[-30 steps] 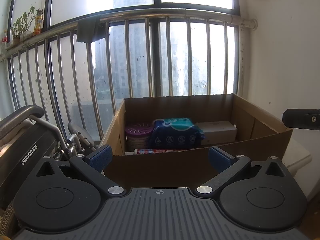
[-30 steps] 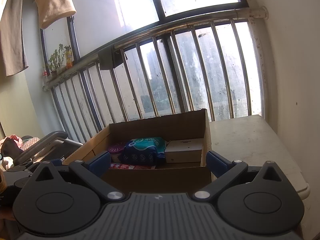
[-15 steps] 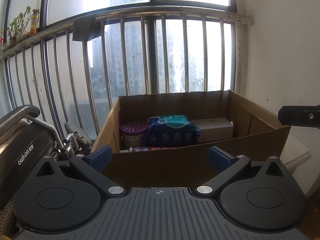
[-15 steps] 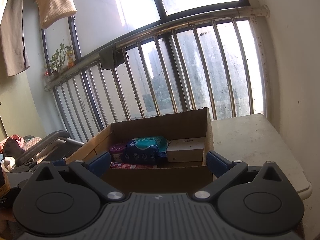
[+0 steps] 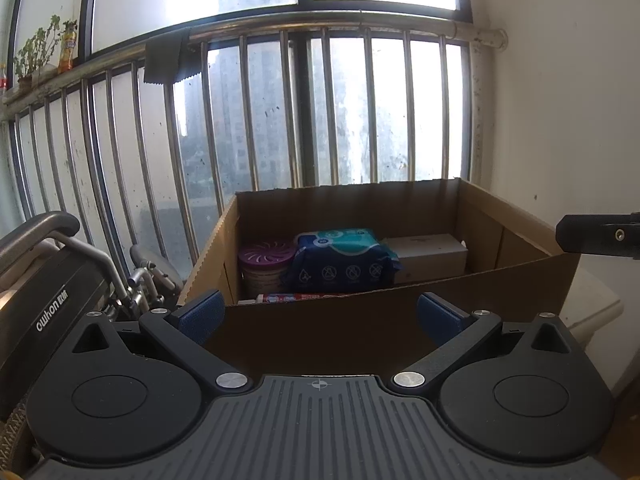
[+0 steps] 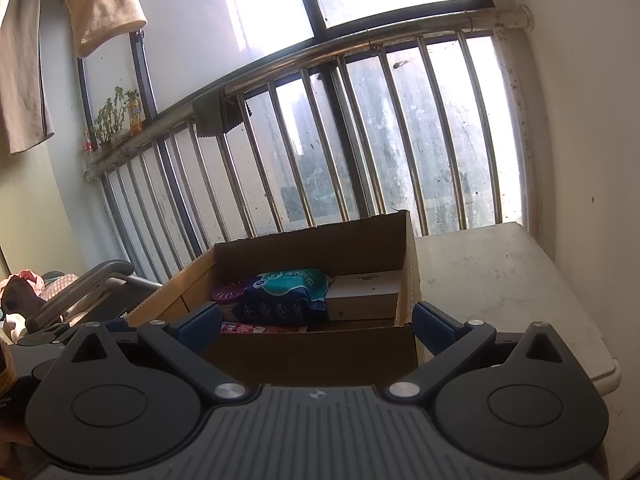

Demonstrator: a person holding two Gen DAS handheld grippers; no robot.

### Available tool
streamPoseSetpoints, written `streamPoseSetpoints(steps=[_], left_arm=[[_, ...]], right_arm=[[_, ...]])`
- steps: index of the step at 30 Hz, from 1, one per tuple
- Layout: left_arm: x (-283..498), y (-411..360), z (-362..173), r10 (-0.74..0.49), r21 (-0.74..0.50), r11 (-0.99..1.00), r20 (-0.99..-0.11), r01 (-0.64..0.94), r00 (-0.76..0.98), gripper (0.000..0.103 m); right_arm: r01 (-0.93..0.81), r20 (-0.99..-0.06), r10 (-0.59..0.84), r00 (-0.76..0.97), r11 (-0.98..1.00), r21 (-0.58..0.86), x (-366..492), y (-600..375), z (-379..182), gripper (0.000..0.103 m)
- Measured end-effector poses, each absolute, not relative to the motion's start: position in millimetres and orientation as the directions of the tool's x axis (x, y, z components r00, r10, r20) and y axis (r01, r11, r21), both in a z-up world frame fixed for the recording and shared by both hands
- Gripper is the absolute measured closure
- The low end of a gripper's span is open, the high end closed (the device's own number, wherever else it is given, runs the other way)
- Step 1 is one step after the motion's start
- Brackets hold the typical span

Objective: Organize objects

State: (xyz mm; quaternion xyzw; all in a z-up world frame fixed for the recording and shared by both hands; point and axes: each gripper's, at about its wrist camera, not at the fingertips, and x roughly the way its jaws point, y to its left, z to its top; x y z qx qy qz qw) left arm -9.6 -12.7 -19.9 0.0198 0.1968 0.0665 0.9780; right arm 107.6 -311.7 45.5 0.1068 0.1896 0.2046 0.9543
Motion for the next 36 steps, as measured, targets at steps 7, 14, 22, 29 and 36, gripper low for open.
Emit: streamPoseSetpoints(steps=[7,14,22,29,36], left_arm=[[-9,-22,-24,0.222,0.17,0.971,-0.362,-0.17,0.905,0.0],[-8,-24,-28,0.206,0.17,0.974,-0.376,-0.152,0.903,0.0],[-9,-23,-28,0.195,0.157,0.977,-0.374,-0.146,0.906,0.0],[-8,-20,-26,0.178,0.132,0.982,-0.375,-0.138,0.91,0.0],[-9,-18,-26,0.171,0.121,0.984,-0.375,-0.134,0.911,0.0]], right_arm=[[-0.349,-0.325,0.428,0.843,0.896,0.275,109,-311,44,0.0],[-0.346,-0.332,0.427,0.841,0.897,0.276,110,-312,43,0.0],[-0.344,-0.344,0.426,0.837,0.898,0.276,112,-309,40,0.0],[-0.346,-0.347,0.427,0.835,0.898,0.272,113,-308,40,0.0],[-0.338,-0.35,0.419,0.838,0.901,0.271,114,-308,40,0.0]])
